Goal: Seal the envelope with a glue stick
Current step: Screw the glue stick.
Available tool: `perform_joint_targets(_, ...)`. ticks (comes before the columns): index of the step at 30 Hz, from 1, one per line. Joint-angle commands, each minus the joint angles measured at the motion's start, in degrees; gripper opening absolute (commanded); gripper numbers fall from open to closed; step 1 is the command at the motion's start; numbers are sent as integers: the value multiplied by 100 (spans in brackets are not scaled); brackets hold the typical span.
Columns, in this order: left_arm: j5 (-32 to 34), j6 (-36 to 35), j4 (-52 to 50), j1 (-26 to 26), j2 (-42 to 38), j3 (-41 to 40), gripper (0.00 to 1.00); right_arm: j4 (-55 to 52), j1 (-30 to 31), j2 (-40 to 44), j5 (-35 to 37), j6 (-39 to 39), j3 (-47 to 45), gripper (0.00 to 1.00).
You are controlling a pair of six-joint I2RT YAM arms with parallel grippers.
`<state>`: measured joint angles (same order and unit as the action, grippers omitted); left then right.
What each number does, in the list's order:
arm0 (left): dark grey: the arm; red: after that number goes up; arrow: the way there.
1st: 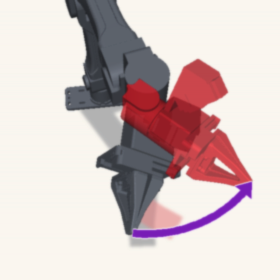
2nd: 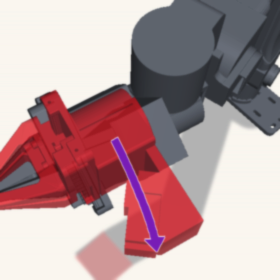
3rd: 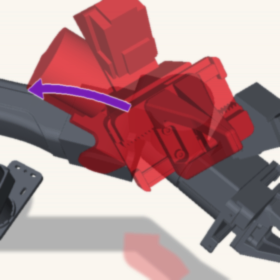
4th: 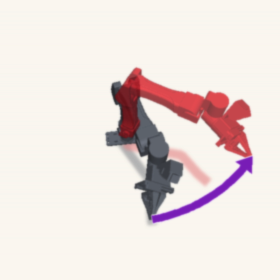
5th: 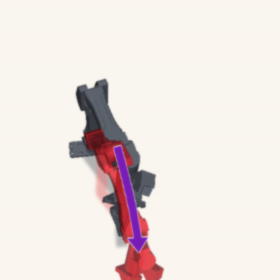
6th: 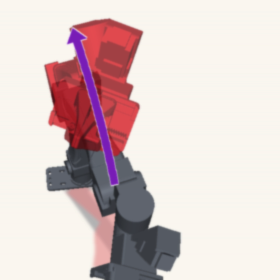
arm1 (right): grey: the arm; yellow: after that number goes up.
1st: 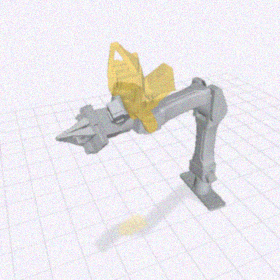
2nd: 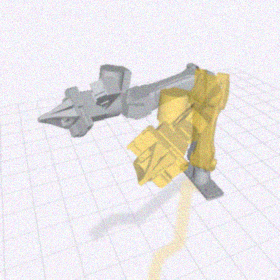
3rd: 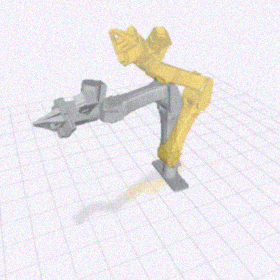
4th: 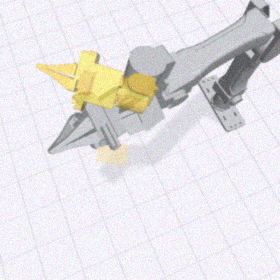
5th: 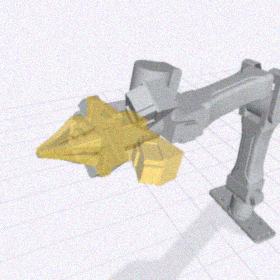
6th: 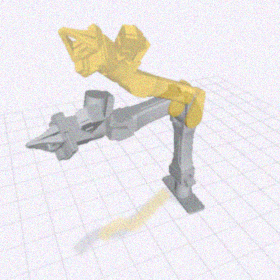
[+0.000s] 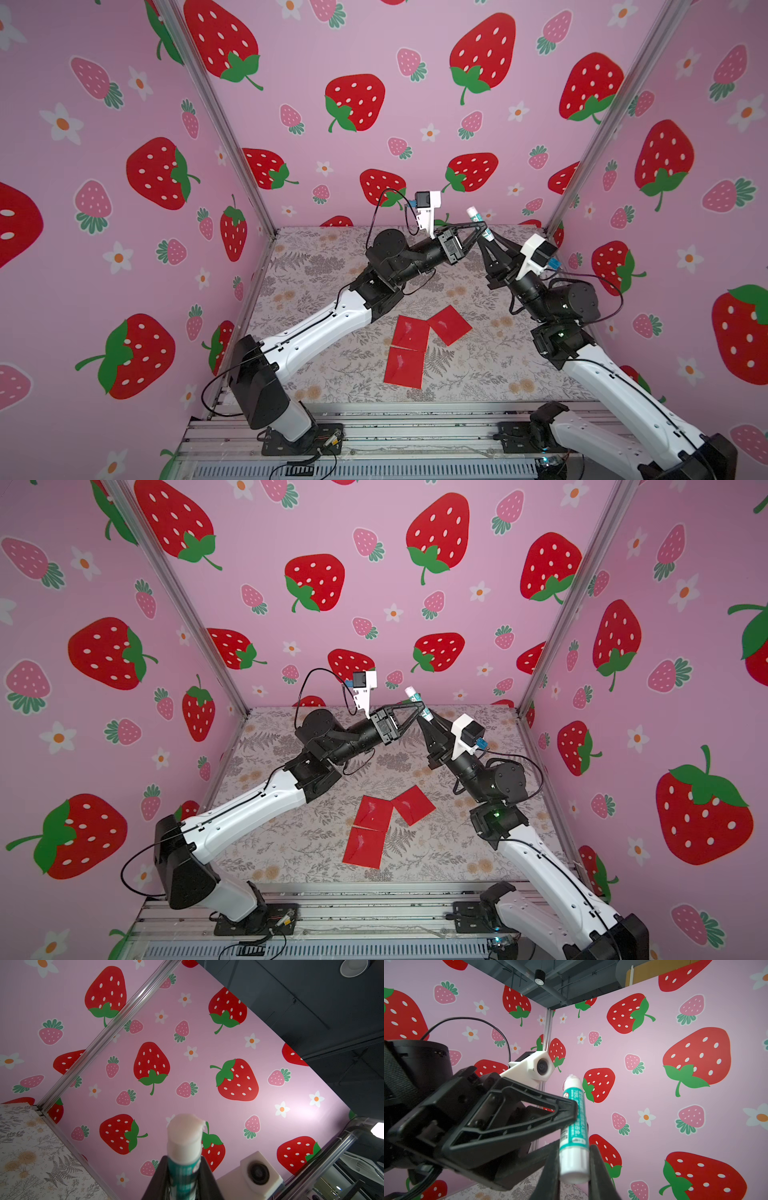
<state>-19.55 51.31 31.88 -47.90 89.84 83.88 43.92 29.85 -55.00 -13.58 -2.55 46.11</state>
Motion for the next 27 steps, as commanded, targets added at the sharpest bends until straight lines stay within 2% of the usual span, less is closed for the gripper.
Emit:
perform_joint_targets(1,-41,-78,-30,-26,85,212,26,-23,47,75,-3,-9,145,0)
perform_joint_targets(6,-67,-161,-157,-26,114,317,26,-99,65,150,28,-36,100,0)
perform_joint_targets(13,-104,-288,-77,8,26,265,10,-227,73,221,133,-259,100,0)
perform_joint_targets(15,-185,-326,-39,28,-1,286,7,-379,74,237,270,-585,122,10)
perform_joint_targets(18,-320,-423,31,44,-84,293,7,-522,74,586,361,-1517,118,34)
perform_joint_targets(19,-387,-457,68,59,-111,311,3,-542,72,664,374,-1988,122,41)
perform_joint_targets(21,-522,-535,133,59,-160,355,1,-560,70,767,340,-2969,151,50)
perform_joint_targets(22,-597,-595,166,64,-185,377,0,-617,73,812,325,-3505,190,51)
perform_joint_targets(23,-642,-628,207,57,-206,384,0,-681,73,845,309,-3928,241,56)
perform_joint_targets(27,-843,-668,338,53,-241,473,0,-828,74,774,20,-5532,492,58)
